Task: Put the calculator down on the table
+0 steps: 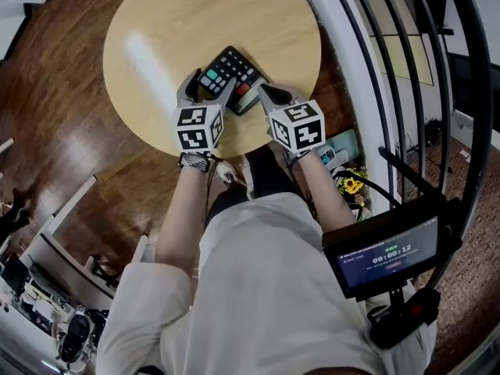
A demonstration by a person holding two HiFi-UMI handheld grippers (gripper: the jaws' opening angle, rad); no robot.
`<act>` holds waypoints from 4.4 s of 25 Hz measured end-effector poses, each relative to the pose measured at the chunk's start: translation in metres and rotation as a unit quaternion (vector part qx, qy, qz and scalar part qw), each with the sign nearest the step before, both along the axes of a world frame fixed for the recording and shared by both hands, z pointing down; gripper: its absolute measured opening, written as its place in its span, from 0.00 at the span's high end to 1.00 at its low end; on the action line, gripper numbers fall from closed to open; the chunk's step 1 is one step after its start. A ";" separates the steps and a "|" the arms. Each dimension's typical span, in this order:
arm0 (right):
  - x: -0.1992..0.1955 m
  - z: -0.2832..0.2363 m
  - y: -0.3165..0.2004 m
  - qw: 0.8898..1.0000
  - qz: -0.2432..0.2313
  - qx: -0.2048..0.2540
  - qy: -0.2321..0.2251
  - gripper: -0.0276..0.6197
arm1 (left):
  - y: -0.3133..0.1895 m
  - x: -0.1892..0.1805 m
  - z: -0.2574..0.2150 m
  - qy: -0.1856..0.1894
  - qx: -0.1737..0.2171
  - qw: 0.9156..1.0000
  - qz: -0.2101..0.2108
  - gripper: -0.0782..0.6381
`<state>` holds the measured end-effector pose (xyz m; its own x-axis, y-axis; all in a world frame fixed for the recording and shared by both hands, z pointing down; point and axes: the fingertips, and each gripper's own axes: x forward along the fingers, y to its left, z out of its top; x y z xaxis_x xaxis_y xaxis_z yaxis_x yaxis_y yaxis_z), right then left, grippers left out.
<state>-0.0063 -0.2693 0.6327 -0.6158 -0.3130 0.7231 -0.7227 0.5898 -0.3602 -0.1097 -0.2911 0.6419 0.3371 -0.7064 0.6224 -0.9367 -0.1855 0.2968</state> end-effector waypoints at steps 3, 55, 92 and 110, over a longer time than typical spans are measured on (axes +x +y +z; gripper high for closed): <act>-0.001 -0.001 0.000 1.000 -0.001 0.002 -0.001 0.95 | 0.000 -0.002 0.000 -0.006 0.000 1.000 -0.005 0.35; 0.004 -0.052 -0.024 0.993 -0.047 0.087 0.063 0.95 | 0.000 -0.003 -0.061 -0.026 0.043 0.998 0.031 0.72; -0.016 -0.184 0.092 0.968 -0.005 0.249 -0.001 0.95 | 0.121 -0.017 -0.167 -0.021 0.151 0.988 0.023 0.92; -0.008 -0.267 0.165 0.952 0.054 0.298 -0.039 0.95 | 0.214 -0.024 -0.282 -0.050 0.293 0.950 0.094 0.92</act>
<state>-0.0143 -0.1045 0.3655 -0.6017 -0.7176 0.3508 -0.7751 0.6305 -0.0398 -0.1332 -0.0771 0.3603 0.4512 -0.8749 0.1758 -0.8889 -0.4580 0.0022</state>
